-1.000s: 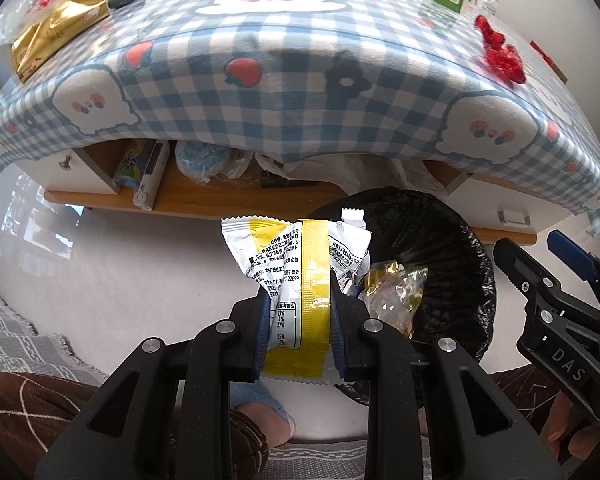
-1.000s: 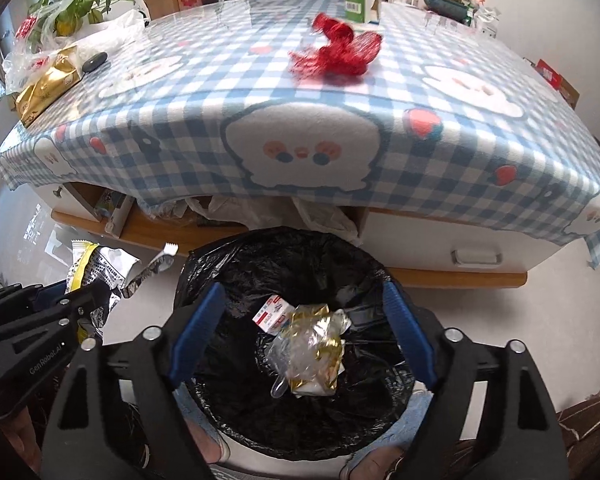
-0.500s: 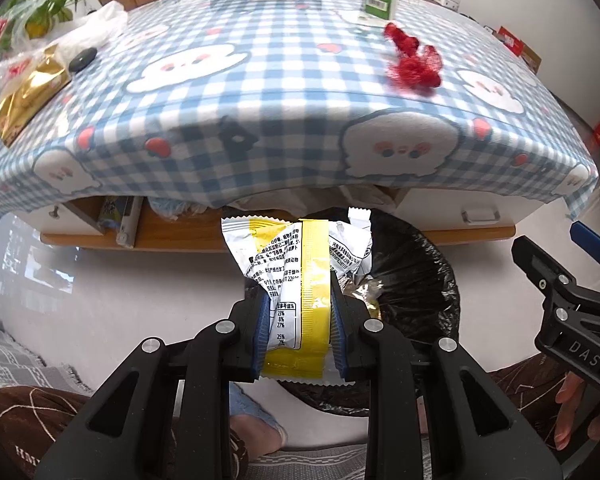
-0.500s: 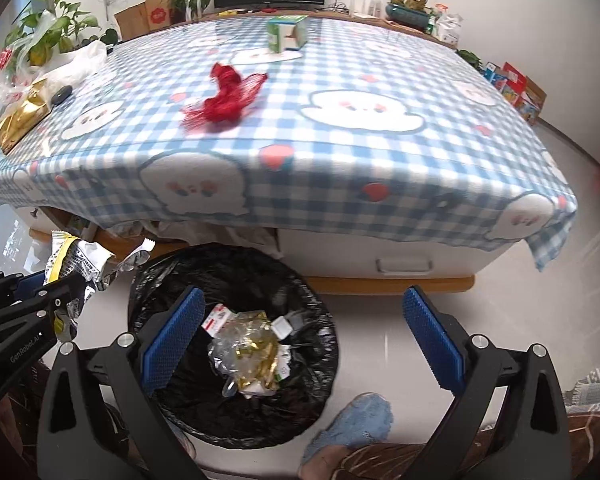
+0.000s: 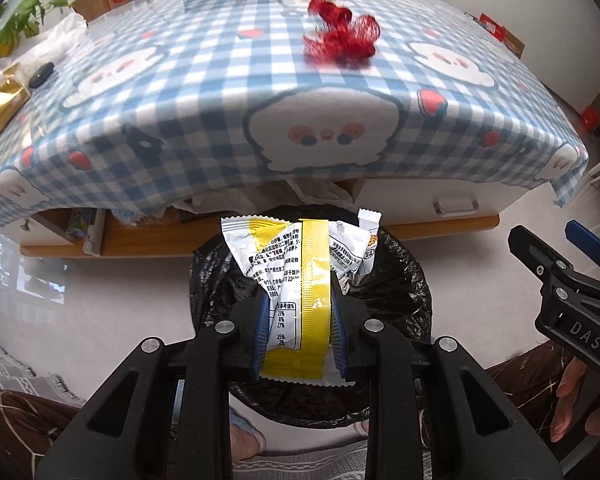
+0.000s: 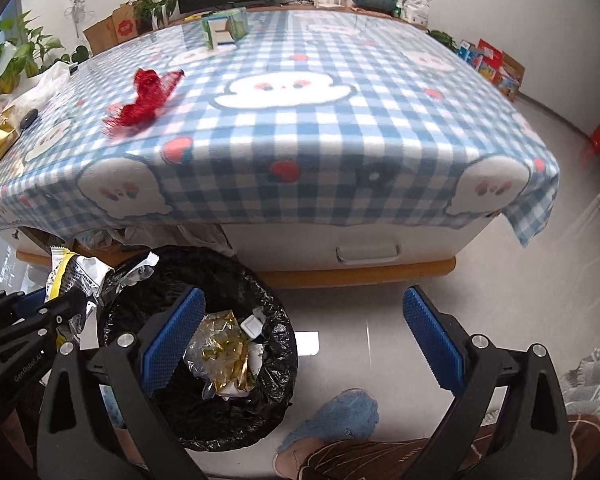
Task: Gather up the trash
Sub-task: 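Lower the snack packet into the bin and open the left tool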
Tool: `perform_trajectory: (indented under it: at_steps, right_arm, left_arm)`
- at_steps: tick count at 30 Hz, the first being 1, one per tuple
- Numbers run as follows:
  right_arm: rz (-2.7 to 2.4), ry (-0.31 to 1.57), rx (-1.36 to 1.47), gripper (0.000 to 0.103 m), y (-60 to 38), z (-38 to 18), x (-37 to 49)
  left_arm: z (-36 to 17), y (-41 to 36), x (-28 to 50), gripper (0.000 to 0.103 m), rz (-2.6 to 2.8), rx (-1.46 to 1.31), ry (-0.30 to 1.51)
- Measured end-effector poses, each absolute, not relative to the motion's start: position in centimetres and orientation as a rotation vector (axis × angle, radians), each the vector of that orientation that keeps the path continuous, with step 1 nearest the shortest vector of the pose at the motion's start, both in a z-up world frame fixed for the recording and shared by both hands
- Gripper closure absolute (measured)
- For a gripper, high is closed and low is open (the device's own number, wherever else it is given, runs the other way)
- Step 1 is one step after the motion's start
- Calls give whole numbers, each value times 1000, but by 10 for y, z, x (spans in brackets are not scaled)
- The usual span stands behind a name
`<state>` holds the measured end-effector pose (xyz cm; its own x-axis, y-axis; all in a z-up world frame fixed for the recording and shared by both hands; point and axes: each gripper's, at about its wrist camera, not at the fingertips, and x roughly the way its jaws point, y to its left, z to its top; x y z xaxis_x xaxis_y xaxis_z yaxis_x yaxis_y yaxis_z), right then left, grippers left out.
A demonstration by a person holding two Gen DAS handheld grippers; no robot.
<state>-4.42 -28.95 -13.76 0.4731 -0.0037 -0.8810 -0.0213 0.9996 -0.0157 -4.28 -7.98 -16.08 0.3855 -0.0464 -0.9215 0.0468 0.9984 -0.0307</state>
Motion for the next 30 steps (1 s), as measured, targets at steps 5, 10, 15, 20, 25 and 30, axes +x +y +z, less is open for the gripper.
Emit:
perform_trajectory:
  at_steps: [5,10,15,20,25,30]
  right_arm:
    - [25,1120,-2,8,-294,-162,-42]
    - [56,1141,10,8,-288,-172,-41]
    - [69,1174,-39,8,-281,-189,-40]
    - [60,1179,-29,8,-282,-192,-39]
    - [51,1174,-5,8,-288,-190,-39]
    - [58,1168,8,8,-288,-186,-38]
  left_arm:
    - [-185,-84,-36,78,-61,10,1205]
    - [-204,-90,-32,78,-67,14,1230]
    - [-214,-91,-28,77,-66,16,1248]
    - [-217,-91,-28,74,-73,18,1248]
    - [-218,-92,-29,64,-82,11,1245]
    - [-215,-89,-31,55,-69,11,1229]
